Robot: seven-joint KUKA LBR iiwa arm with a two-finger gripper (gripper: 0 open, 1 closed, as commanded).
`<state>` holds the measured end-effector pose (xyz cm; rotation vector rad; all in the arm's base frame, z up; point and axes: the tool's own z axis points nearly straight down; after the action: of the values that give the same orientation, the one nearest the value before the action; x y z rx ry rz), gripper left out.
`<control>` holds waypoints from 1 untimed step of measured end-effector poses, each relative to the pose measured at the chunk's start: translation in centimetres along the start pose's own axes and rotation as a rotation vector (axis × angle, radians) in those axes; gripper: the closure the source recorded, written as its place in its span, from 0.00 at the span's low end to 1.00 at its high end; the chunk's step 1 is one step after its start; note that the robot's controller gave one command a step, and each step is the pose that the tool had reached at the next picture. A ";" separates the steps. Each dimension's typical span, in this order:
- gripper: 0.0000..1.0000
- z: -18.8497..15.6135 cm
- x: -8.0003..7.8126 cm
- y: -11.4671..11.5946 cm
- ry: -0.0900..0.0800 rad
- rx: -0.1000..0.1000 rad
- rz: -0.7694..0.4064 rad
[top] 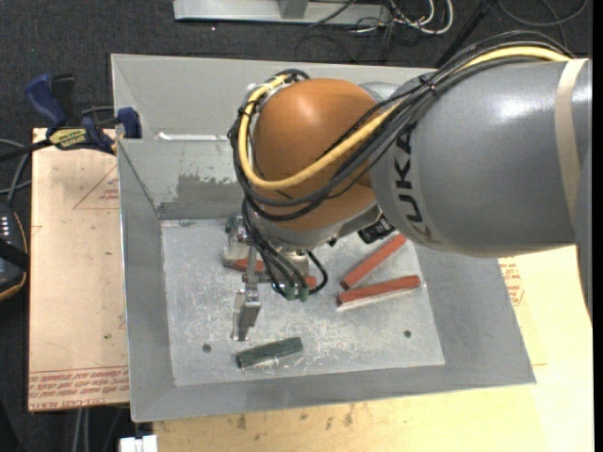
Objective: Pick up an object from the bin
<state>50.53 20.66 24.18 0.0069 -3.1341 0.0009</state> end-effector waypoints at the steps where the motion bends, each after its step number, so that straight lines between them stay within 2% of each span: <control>1: 0.00 -0.4 -0.2 -0.1 -0.008 -0.002 0.004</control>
Offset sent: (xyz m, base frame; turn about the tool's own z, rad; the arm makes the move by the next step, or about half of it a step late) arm 0.0048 -0.0680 -0.0846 -0.3556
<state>50.72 20.55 24.58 0.0009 -3.1417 -0.0019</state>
